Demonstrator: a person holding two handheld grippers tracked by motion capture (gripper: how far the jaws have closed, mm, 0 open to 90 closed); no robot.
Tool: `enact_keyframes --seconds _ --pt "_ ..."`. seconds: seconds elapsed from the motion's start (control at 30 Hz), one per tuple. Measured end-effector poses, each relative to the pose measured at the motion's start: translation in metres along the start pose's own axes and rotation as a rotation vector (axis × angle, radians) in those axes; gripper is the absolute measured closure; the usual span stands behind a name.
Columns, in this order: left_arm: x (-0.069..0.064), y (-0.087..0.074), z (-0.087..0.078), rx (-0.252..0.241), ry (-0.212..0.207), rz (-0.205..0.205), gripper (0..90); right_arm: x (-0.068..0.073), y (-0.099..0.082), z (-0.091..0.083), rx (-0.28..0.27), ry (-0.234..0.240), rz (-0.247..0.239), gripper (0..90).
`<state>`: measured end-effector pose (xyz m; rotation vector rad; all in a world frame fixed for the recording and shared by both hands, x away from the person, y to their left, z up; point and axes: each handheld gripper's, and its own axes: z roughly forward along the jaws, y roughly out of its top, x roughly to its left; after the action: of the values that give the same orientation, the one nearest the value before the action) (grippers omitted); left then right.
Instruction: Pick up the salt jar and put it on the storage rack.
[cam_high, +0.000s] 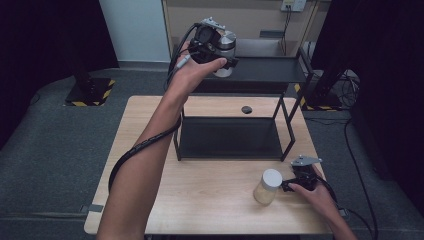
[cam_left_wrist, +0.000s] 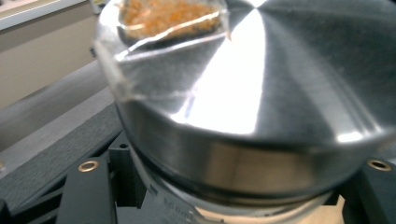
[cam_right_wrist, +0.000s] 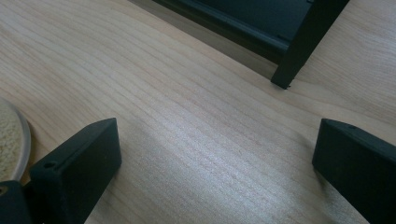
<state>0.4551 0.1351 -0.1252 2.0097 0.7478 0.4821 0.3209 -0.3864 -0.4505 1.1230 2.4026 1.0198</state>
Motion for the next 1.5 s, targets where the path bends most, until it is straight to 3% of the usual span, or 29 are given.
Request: enact_keyframes --seconds 0.13,0.27,0.7,0.97,1.1,1.5 --pt "0.000 0.002 0.003 -0.011 0.024 -0.024 30.1 0.000 0.000 0.000 0.001 0.001 0.000 2.0" --pt "0.003 0.001 0.006 -0.020 0.015 -0.029 30.1 0.000 0.000 0.000 0.001 0.003 -0.001 2.0" --pt "0.006 0.001 0.024 0.026 0.069 -0.059 30.0 -0.001 0.000 -0.001 0.001 0.004 -0.005 2.0" --pt "0.009 0.000 0.033 0.051 0.078 -0.064 30.1 0.000 0.000 -0.001 0.001 0.004 -0.004 2.0" --pt "0.014 -0.006 0.035 0.037 0.063 -0.093 30.1 -0.001 0.000 -0.001 0.001 0.004 -0.004 2.0" --pt "0.012 -0.006 0.035 0.039 0.072 -0.096 29.8 -0.001 0.000 -0.001 0.001 0.004 -0.006 2.0"
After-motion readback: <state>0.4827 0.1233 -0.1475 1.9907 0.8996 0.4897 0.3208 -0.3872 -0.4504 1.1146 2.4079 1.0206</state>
